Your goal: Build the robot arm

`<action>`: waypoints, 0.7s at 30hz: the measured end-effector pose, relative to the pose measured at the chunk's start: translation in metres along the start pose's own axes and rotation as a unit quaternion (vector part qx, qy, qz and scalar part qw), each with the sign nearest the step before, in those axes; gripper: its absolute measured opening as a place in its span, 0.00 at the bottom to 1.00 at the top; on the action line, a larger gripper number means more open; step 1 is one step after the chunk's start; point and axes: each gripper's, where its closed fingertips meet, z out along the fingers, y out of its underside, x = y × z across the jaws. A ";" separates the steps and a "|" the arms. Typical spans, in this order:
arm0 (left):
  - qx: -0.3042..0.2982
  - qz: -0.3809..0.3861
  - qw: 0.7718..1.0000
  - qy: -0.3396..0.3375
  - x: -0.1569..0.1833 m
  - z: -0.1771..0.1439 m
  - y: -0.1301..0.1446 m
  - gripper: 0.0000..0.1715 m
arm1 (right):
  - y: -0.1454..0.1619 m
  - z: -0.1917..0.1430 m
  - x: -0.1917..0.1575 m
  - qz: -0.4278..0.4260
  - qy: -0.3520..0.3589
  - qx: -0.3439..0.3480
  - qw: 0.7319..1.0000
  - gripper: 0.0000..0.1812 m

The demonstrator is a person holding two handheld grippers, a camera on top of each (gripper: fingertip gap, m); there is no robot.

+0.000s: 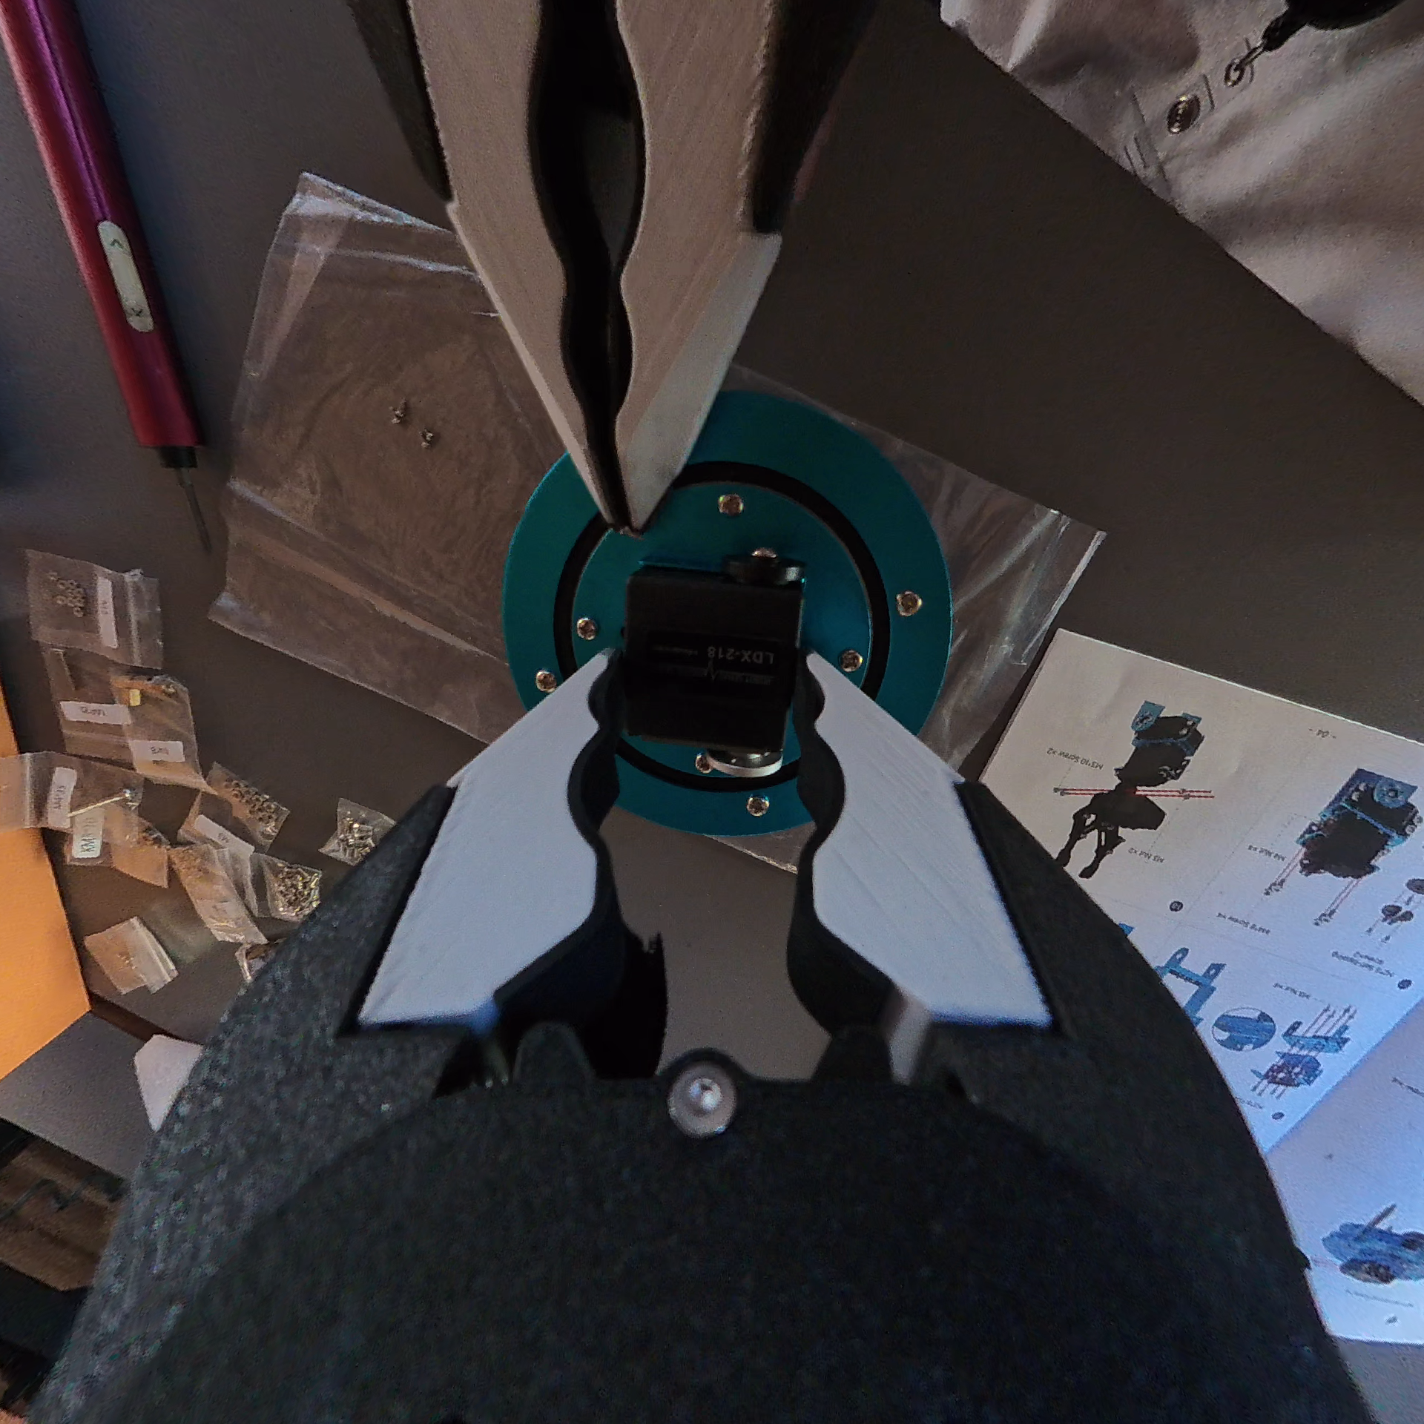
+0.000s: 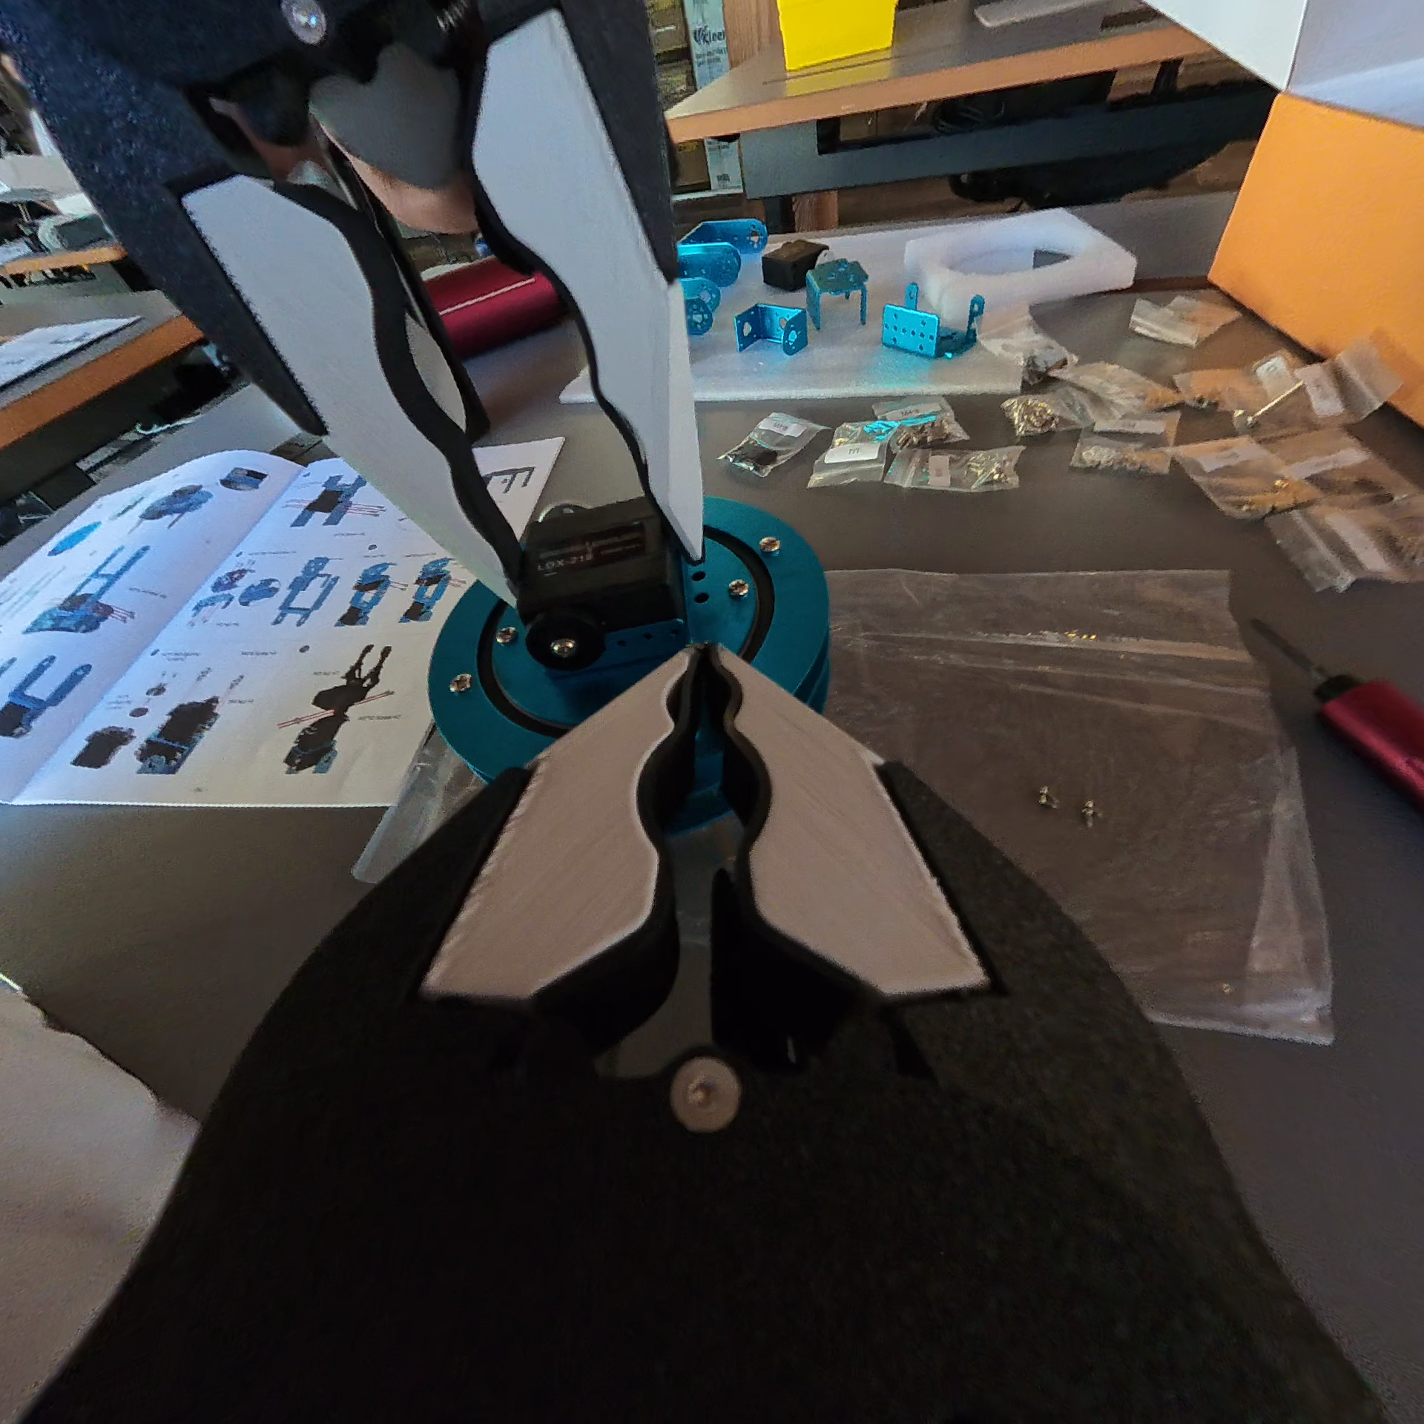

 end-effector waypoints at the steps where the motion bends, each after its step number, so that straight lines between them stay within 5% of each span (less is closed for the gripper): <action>1: 0.000 -0.001 1.000 -0.004 0.000 0.000 0.000 0.25 | 0.001 0.000 -0.001 0.006 0.001 -0.002 1.000 0.00; 8: 0.001 -0.071 0.997 0.003 0.002 0.000 0.000 0.25 | 0.000 -0.004 -0.003 0.022 0.044 0.012 0.999 0.00; 14: 0.011 -0.203 0.979 0.001 0.001 0.002 -0.007 0.25 | -0.001 -0.008 0.002 0.041 0.072 0.027 0.996 0.00; 21: 0.021 -0.197 0.977 -0.085 -0.008 -0.008 -0.007 0.25 | -0.014 -0.011 0.013 0.049 0.074 0.046 0.995 0.00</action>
